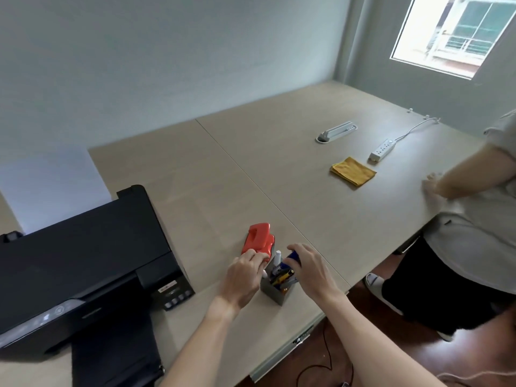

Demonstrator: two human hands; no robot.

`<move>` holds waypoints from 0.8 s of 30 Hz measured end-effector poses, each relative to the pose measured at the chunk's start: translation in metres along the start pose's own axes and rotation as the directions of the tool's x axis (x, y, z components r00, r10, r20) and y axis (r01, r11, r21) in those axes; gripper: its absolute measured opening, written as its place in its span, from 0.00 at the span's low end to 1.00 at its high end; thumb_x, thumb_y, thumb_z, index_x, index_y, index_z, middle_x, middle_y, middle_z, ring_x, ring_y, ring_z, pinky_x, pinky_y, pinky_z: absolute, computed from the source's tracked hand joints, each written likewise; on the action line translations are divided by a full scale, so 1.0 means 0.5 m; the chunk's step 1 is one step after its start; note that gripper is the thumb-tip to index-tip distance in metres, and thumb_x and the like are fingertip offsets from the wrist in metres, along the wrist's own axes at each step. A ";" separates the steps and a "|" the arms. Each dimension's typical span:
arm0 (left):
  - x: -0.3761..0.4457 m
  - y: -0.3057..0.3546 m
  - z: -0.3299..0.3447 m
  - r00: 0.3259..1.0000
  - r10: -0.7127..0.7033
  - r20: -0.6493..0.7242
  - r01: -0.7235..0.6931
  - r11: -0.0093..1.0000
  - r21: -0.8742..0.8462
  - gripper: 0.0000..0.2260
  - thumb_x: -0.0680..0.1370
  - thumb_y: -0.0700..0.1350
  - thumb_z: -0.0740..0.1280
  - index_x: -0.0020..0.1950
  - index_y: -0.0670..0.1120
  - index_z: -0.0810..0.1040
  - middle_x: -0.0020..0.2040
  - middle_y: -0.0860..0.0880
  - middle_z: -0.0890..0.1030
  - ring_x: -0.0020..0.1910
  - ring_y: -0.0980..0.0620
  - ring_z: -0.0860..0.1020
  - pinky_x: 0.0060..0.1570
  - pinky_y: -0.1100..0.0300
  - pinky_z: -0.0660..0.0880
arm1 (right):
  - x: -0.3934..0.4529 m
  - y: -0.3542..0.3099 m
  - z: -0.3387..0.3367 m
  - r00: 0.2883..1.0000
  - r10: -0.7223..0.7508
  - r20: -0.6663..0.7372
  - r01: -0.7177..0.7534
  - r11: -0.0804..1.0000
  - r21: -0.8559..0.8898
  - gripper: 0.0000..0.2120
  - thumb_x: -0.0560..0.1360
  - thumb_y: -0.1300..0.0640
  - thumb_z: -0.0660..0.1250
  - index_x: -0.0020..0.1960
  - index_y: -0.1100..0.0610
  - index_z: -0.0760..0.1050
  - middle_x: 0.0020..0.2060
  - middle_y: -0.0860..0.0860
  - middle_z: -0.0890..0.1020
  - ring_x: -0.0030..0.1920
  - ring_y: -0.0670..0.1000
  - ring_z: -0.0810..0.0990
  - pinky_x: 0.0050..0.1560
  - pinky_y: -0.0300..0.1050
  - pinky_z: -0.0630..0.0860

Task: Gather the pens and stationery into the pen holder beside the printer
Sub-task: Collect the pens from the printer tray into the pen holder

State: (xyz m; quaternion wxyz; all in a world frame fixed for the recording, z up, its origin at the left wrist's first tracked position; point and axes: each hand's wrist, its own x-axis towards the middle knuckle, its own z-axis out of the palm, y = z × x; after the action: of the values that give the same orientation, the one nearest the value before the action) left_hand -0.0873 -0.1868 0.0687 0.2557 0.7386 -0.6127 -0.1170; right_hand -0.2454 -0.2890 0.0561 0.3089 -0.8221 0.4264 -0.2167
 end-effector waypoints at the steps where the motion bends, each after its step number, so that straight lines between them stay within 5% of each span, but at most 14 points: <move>1: 0.000 -0.003 0.000 1.000 -0.013 0.014 0.013 1.000 0.010 0.10 0.81 0.47 0.61 0.58 0.48 0.78 0.52 0.47 0.80 0.47 0.41 0.80 0.51 0.49 0.76 | 0.002 0.000 0.003 1.000 0.011 0.008 -0.011 1.000 -0.029 0.12 0.77 0.57 0.66 0.59 0.57 0.76 0.55 0.52 0.80 0.52 0.52 0.78 0.52 0.45 0.75; 9: -0.003 -0.016 0.001 0.988 -0.135 0.072 0.131 0.989 0.062 0.11 0.80 0.46 0.60 0.59 0.45 0.77 0.52 0.44 0.80 0.49 0.40 0.80 0.51 0.47 0.76 | 0.020 -0.022 0.001 0.992 0.075 0.099 -0.056 0.982 -0.182 0.09 0.79 0.56 0.58 0.54 0.59 0.73 0.51 0.56 0.80 0.53 0.59 0.77 0.54 0.52 0.73; 18: -0.010 -0.015 0.011 0.971 -0.171 0.166 0.173 0.985 -0.001 0.07 0.79 0.47 0.60 0.50 0.49 0.78 0.48 0.46 0.82 0.47 0.43 0.80 0.45 0.48 0.78 | -0.001 -0.013 0.019 0.946 0.132 0.297 0.017 0.893 -0.449 0.15 0.78 0.53 0.55 0.64 0.53 0.66 0.62 0.53 0.74 0.61 0.58 0.69 0.61 0.55 0.63; 24: -0.020 -0.019 0.014 0.936 -0.167 0.309 0.164 0.986 0.036 0.12 0.77 0.45 0.60 0.58 0.52 0.77 0.52 0.45 0.82 0.51 0.43 0.80 0.48 0.51 0.78 | -0.030 -0.014 0.045 0.966 0.146 0.214 -0.099 0.971 -0.218 0.30 0.74 0.38 0.60 0.70 0.53 0.59 0.70 0.53 0.63 0.66 0.59 0.66 0.65 0.55 0.62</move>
State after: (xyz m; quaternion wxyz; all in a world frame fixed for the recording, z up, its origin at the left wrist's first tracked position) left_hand -0.0846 -0.1776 0.0564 0.1418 0.7611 -0.5814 -0.2502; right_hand -0.2355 -0.2662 0.0436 0.2821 -0.8408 0.4585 -0.0560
